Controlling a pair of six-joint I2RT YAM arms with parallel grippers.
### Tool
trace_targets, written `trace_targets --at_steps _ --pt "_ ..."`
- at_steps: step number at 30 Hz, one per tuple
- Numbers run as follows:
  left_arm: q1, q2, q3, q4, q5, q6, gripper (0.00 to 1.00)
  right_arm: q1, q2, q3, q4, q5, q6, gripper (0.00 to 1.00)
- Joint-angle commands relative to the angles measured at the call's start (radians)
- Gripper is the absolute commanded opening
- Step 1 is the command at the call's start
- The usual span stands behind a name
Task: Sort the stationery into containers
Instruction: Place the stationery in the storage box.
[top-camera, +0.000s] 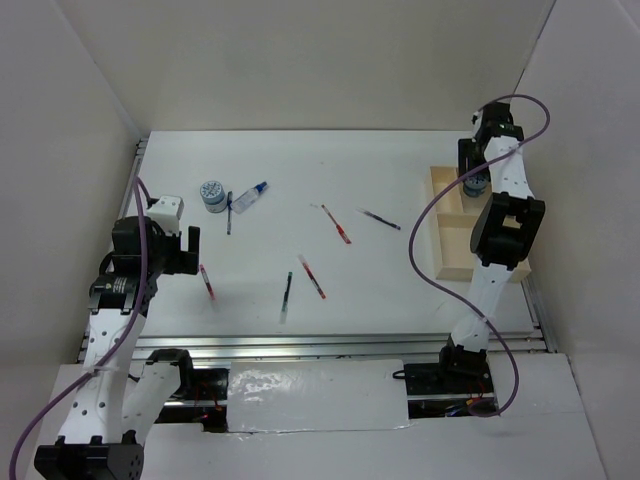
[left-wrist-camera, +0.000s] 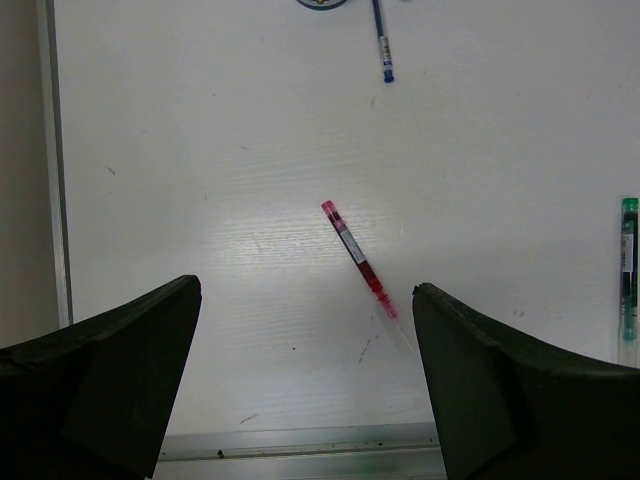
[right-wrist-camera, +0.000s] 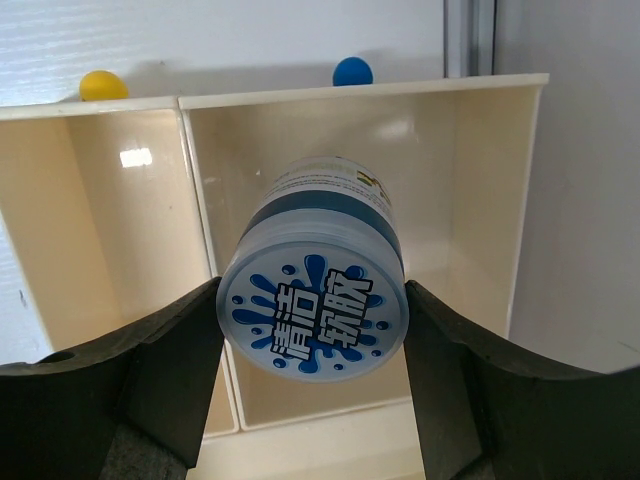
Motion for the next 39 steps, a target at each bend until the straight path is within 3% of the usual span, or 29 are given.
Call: trace_targets --at_steps 1,19,28,34,39 --pt "0.007 -0.003 -0.003 0.032 0.03 0.017 0.99 0.015 0.007 0.064 0.067 0.022 0.014 0.34" --pt "0.016 0.007 -0.006 0.032 0.028 0.017 0.99 0.048 0.071 0.059 0.094 -0.014 0.034 0.46" --pt "0.016 0.007 -0.006 0.035 0.03 0.017 0.99 0.048 0.079 0.053 0.087 -0.006 0.046 0.82" --pt "0.016 0.003 -0.005 0.035 0.032 0.015 0.99 0.041 0.053 0.039 0.084 0.003 0.041 0.9" --pt "0.015 -0.003 0.007 0.049 0.025 0.003 0.99 0.047 -0.004 0.054 0.048 -0.02 0.038 0.9"
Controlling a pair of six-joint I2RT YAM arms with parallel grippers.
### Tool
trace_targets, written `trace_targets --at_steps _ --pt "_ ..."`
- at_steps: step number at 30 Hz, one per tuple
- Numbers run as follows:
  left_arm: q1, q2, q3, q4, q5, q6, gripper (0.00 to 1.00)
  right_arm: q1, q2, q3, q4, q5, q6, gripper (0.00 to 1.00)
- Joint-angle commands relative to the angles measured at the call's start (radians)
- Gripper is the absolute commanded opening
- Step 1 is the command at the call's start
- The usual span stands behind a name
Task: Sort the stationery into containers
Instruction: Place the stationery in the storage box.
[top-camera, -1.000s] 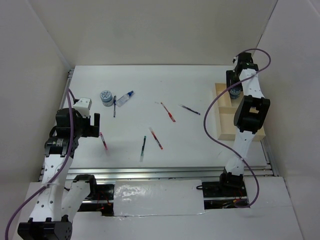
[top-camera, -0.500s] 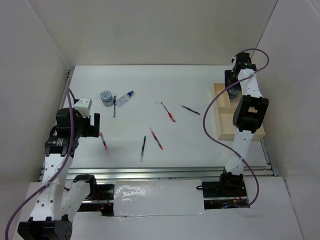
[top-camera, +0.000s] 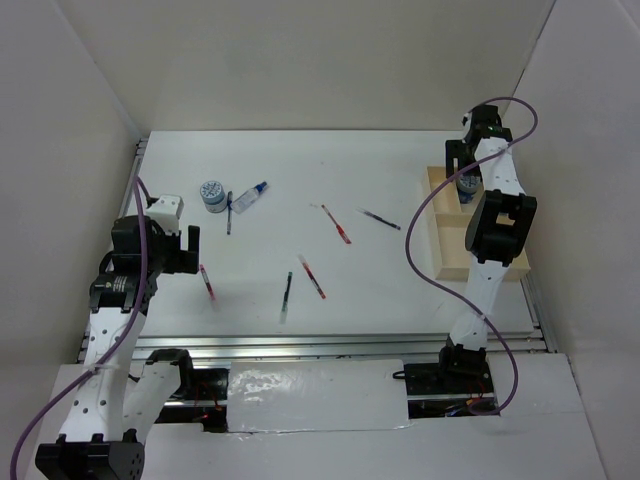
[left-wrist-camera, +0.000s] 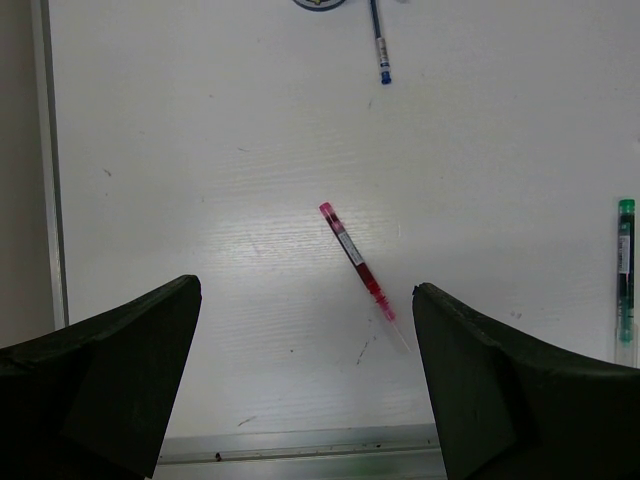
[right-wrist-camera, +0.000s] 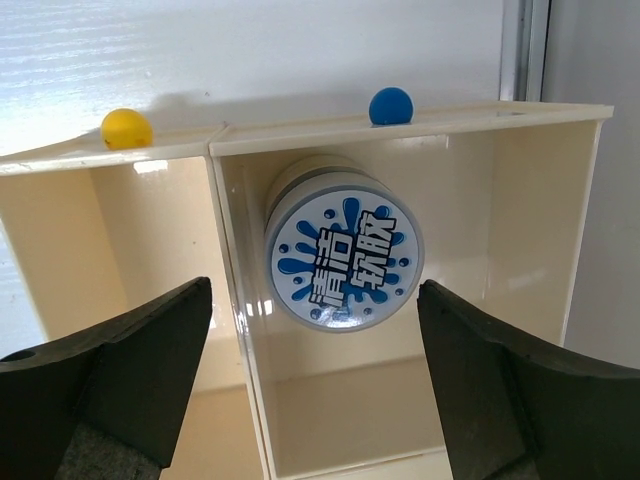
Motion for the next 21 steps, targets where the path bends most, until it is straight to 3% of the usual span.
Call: trace_targets --at_steps 1,3,7,16,21 --pt "0.006 -0.001 0.014 0.054 0.007 0.008 0.99 0.014 -0.105 0.04 0.002 -0.026 0.0 0.9" --pt "0.005 0.033 0.043 0.072 0.006 0.02 0.99 0.025 -0.143 0.037 -0.015 -0.042 -0.006 0.89" --pt "0.006 0.242 0.179 0.092 0.006 0.042 0.99 0.04 -0.299 -0.017 -0.053 -0.162 -0.001 0.9" --pt "0.0 0.632 0.356 0.247 0.007 0.056 0.99 0.063 -0.719 -0.482 -0.024 -0.43 0.002 0.91" --pt "0.002 0.849 0.463 0.251 -0.014 0.042 0.99 0.08 -0.892 -0.704 -0.011 -0.507 -0.007 0.91"
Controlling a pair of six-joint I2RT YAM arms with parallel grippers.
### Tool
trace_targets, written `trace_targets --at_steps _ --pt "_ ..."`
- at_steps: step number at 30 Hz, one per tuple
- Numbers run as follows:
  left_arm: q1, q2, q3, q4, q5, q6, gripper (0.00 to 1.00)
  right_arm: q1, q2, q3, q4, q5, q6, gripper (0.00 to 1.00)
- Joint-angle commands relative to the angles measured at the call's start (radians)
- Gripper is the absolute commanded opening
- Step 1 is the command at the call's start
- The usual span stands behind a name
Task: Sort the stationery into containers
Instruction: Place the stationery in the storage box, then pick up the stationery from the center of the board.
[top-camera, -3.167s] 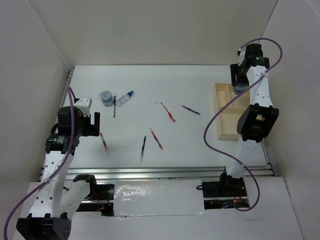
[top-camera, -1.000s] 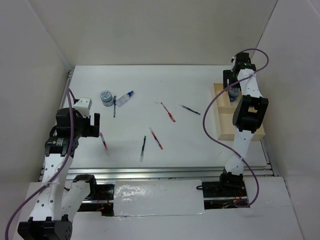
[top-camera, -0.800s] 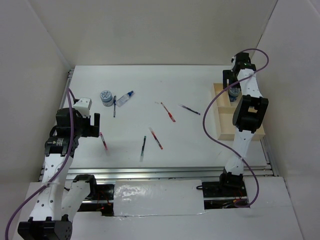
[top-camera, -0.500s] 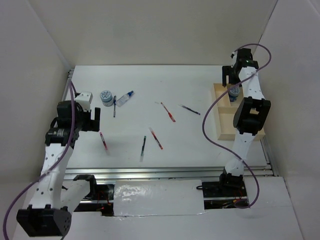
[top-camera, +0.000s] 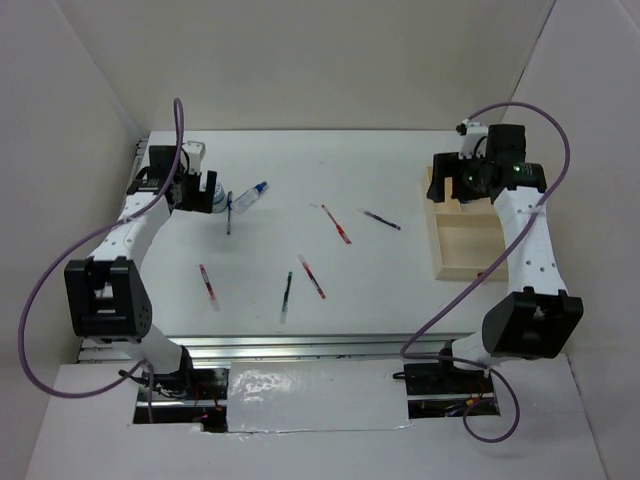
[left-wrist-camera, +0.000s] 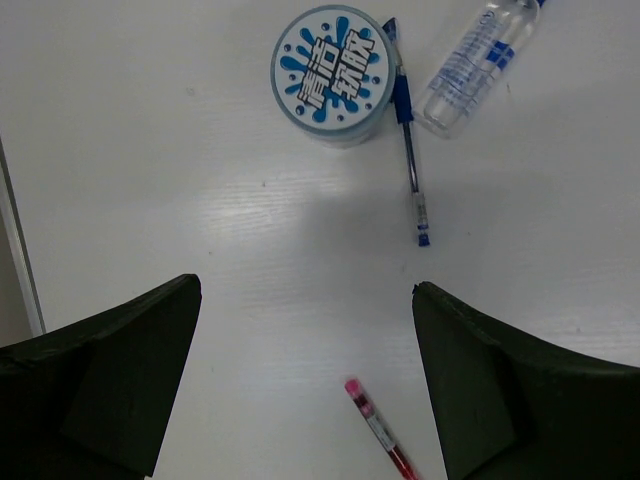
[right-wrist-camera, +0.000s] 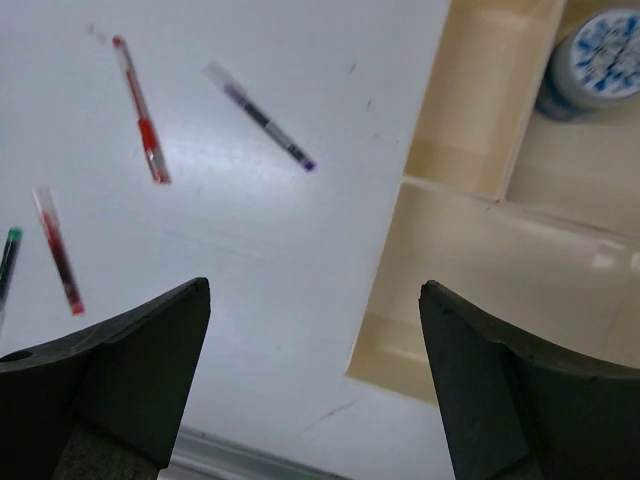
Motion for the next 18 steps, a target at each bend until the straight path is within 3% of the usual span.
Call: trace_targets --at_steps 1,8,18 --pt "0.003 0.103 0.084 0.065 -0.002 0.009 0.99 0.017 -0.064 -0.106 0.018 -0.084 -0.005 0.92" --pt "0.003 0.31 0.194 0.066 0.002 -0.016 0.99 0.025 -0.071 -0.178 0.009 -0.081 -0.013 0.91" --pt "0.003 0.441 0.26 0.122 0.039 -0.024 0.99 0.031 -0.034 -0.166 0.002 -0.081 -0.001 0.91"
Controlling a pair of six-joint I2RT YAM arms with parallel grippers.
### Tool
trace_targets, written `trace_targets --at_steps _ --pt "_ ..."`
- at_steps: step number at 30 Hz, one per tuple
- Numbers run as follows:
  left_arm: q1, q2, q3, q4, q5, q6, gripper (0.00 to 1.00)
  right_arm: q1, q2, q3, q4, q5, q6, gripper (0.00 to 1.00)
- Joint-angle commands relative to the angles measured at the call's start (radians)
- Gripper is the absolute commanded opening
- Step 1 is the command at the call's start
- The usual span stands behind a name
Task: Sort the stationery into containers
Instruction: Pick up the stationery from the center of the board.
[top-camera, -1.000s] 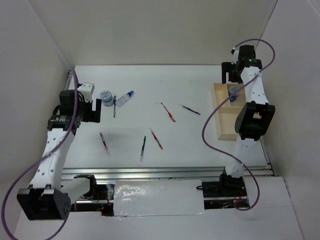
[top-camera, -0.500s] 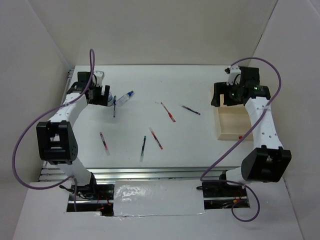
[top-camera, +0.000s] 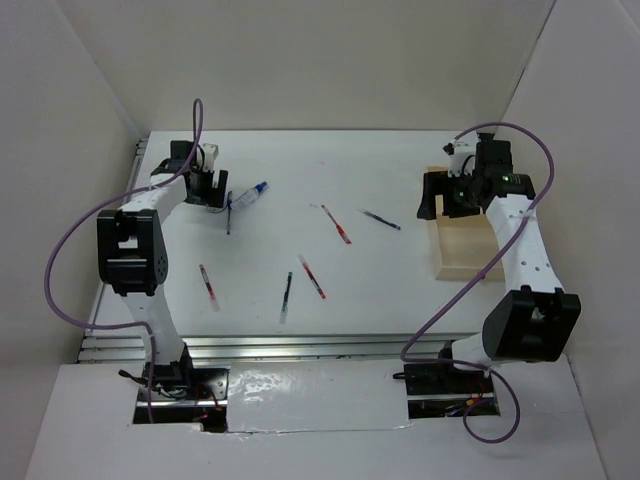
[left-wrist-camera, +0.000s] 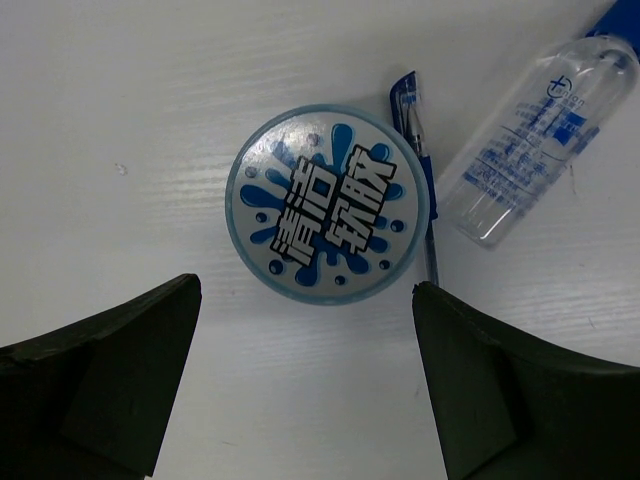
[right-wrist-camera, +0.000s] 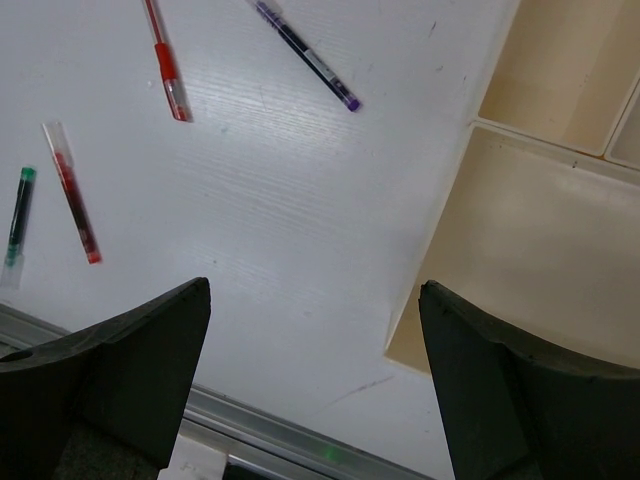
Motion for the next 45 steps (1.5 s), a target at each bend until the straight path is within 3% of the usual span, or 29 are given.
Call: trace_targets --at_steps 1,12,17,20,23,26,33,39,45 --pt "0.003 0.026 0.031 0.07 0.019 -0.013 0.99 0.01 0.018 0.016 0.009 -0.012 0.003 0.91" --pt "0.003 0.065 0.044 0.163 0.065 -0.032 0.99 0.027 0.055 0.022 0.007 0.004 0.005 0.9" --pt "0.003 0.101 0.084 0.145 0.09 -0.036 0.92 0.035 0.063 0.022 0.007 0.008 0.006 0.9" --pt "0.003 0.108 0.088 0.147 0.078 -0.036 0.83 0.036 0.066 0.021 0.007 0.01 0.006 0.89" --pt "0.005 0.117 0.107 0.124 0.082 -0.029 0.63 0.038 0.074 0.024 0.007 0.016 0.009 0.88" --pt "0.005 0.083 0.103 0.119 0.082 -0.015 0.52 0.044 0.072 0.035 -0.003 0.013 0.008 0.87" --pt "-0.017 -0.208 0.11 0.073 0.114 -0.029 0.35 0.046 0.008 0.055 -0.032 0.016 -0.002 0.87" --pt "-0.196 -0.405 0.085 -0.08 0.177 0.016 0.33 0.024 -0.072 0.039 -0.066 0.019 -0.018 0.87" --pt "-0.475 -0.495 -0.111 -0.041 0.211 -0.13 0.32 -0.04 -0.161 -0.026 -0.097 -0.001 -0.023 0.87"
